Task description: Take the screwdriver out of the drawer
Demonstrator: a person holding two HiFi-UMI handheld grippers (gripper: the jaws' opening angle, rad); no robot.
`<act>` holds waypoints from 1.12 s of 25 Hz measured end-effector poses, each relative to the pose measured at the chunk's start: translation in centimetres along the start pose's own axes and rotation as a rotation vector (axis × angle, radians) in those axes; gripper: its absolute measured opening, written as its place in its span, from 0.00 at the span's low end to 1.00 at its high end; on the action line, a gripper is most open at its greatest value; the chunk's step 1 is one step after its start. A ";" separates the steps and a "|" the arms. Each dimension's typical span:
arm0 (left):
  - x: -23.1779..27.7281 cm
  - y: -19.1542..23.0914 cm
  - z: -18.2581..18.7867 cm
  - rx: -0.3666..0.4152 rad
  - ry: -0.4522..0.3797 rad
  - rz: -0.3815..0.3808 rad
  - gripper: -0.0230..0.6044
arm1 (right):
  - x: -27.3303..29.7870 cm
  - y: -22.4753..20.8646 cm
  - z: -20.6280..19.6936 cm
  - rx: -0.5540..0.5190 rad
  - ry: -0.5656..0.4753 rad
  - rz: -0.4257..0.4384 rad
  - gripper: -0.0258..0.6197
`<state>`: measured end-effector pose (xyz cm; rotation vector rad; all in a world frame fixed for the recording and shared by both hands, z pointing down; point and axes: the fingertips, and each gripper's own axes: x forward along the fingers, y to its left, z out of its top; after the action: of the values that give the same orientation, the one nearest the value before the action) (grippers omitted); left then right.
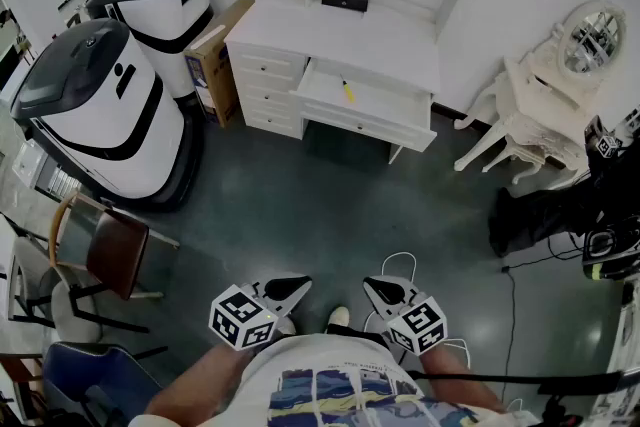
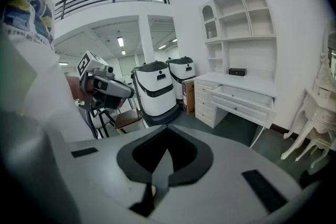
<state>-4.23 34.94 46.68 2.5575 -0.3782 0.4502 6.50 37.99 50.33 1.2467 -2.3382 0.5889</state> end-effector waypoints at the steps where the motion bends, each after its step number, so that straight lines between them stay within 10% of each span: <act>1: 0.5 -0.6 0.3 0.003 -0.007 0.000 0.06 | -0.6 -0.5 0.2 -0.009 -0.001 0.000 0.08; 17: 6.5 -2.5 2.1 -0.005 -0.011 0.096 0.06 | -2.9 -7.4 -3.5 0.033 -0.004 0.033 0.08; 28: 9.3 6.3 7.0 0.054 -0.041 0.005 0.06 | 3.5 -12.0 1.5 0.042 -0.009 -0.058 0.09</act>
<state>3.73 24.34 47.28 2.6217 -0.3921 0.4156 14.61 28.79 53.02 1.3340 -2.2990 0.6169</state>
